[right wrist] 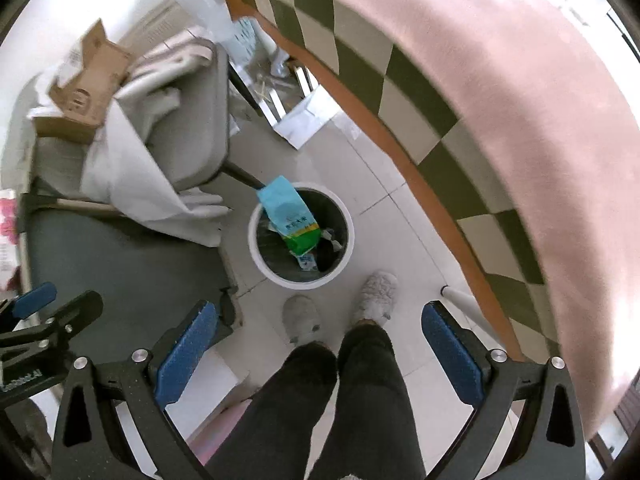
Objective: Collect trash
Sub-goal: 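Swing both tools back over the table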
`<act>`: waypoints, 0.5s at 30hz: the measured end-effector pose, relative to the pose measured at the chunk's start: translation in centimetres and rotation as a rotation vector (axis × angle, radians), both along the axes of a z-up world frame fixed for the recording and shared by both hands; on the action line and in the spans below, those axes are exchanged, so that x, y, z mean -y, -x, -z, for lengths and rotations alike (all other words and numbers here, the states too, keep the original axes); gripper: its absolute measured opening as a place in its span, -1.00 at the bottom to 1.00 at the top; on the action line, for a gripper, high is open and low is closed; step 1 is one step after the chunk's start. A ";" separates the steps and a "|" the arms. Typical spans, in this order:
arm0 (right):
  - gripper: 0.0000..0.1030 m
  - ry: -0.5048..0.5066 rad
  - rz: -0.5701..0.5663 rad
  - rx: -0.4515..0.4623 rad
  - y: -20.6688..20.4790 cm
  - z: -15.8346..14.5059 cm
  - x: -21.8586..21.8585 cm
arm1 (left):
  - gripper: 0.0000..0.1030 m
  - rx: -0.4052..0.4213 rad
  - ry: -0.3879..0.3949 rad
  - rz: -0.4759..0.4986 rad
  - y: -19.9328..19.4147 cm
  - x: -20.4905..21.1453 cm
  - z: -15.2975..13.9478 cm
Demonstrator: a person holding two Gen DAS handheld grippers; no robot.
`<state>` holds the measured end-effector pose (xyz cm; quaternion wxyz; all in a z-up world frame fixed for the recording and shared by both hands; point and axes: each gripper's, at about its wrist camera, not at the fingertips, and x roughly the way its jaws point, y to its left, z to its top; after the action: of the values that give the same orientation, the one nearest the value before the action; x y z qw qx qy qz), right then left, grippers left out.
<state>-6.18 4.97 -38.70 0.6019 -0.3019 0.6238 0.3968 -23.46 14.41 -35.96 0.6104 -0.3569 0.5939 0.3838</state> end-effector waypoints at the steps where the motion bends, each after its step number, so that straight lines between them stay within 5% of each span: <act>1: 1.00 -0.009 -0.001 -0.006 0.1 -1.2 0.3 | 0.92 0.001 -0.011 0.003 0.1 0.3 -1.2; 8: 1.00 -0.120 0.080 -0.061 -1.6 -8.2 2.6 | 0.92 0.036 -0.105 0.032 -1.7 1.4 -7.9; 15: 1.00 -0.254 0.294 -0.079 -10.5 -14.4 5.4 | 1.00 0.124 -0.255 0.175 -11.5 1.5 -15.3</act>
<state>4.35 -0.46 -24.28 0.6616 -0.1135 0.6292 0.3918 -12.01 12.94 -20.63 0.7172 -0.2465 0.5304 0.3788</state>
